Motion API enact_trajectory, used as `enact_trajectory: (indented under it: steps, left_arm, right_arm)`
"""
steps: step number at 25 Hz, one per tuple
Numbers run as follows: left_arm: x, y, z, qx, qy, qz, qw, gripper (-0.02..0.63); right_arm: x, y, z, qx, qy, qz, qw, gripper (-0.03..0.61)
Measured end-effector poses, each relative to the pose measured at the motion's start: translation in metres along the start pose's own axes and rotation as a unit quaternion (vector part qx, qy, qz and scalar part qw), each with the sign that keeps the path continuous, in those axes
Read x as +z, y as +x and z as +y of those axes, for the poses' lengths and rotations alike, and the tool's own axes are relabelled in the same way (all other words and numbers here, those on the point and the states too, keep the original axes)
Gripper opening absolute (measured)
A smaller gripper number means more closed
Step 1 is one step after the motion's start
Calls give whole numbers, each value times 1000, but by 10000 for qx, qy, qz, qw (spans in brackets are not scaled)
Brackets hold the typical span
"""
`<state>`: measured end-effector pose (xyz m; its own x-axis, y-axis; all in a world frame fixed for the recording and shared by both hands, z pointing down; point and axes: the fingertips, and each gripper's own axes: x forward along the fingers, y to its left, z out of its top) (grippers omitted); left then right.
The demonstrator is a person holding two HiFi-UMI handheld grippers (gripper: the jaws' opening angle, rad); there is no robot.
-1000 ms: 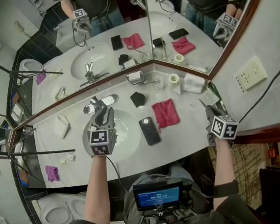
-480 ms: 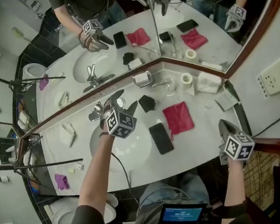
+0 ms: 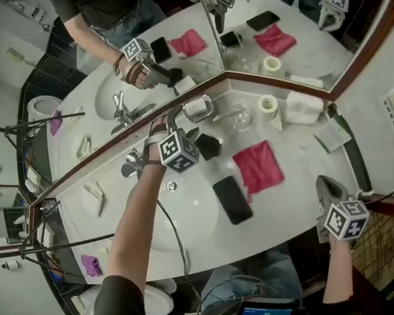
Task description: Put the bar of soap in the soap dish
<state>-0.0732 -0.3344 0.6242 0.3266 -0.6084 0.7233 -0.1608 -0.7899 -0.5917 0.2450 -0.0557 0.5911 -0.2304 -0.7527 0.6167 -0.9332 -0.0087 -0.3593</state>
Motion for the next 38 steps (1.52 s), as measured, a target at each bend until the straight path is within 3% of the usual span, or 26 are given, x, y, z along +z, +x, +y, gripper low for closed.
enact_trajectory:
  steps: [15,22,26,38]
  left_arm:
    - [-14,56,-8,-604,215,348,9973,348]
    - [-15,54,-15,-774,142,281,9965,272]
    - [-4,45,-14,-635,199,109,9977,228]
    - [1,25,-25,-841,-52,-35,9964,198]
  right_arm:
    - [-10,8,-6,-28,12,56,10000,18]
    - [-12,5,-10,-75,-2,64,10000,18]
    - [-13,3,-10,-91,10,57,9999,18]
    - [-17,-4,-7,-88,44,5,10000,18]
